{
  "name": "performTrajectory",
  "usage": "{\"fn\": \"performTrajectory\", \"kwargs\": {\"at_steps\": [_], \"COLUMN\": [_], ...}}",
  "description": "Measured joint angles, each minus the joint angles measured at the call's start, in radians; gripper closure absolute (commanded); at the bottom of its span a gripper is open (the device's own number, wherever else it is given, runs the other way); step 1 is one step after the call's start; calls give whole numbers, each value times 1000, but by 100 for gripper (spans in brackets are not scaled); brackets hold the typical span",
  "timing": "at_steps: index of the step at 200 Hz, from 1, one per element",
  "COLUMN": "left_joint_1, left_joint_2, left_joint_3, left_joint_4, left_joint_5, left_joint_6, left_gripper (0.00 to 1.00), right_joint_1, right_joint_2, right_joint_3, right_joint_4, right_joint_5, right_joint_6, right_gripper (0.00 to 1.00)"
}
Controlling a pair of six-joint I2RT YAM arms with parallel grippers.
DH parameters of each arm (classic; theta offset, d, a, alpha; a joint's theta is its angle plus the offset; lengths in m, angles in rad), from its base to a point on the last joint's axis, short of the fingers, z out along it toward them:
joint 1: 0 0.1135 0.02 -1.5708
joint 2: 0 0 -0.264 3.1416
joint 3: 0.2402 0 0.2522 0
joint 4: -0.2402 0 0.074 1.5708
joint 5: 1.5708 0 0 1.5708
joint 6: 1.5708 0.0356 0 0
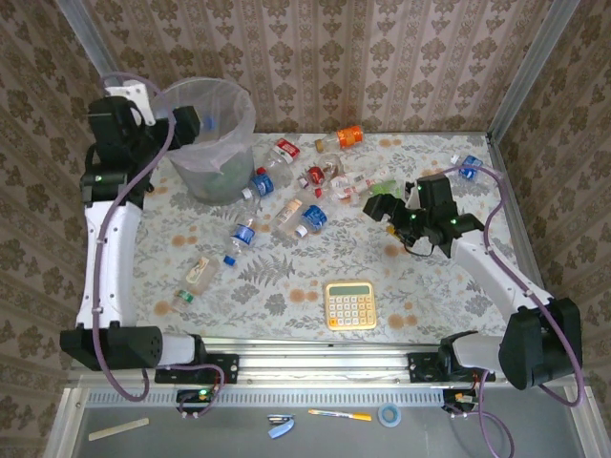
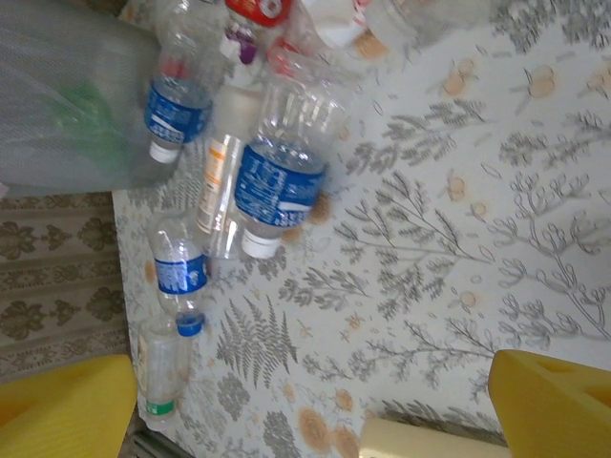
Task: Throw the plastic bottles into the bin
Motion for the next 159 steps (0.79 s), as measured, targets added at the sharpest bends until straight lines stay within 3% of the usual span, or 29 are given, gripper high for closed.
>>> {"fn": "performTrajectory", "kwargs": {"at_steps": [27,90,159], "left_joint_1": [0,0,0], "left_joint_2": [-101,-476,-544], "left_joint_3": [-99,-140,-334], "left_joint_4": [-29,-129,-383], "left_joint_5": [31,64,120], "left_joint_6": [3,6,6], "left_gripper": [0,0,0], "right_joint_1": [0,0,3], "right_joint_2": [0,0,0], "right_joint_3": [-19,-22,-41], "right_joint_4": [-3,-2,13], "right_joint_5": [-14,-30,-38], "right_joint_6": [-1,-1,-2], "right_gripper": [4,4,1]}}
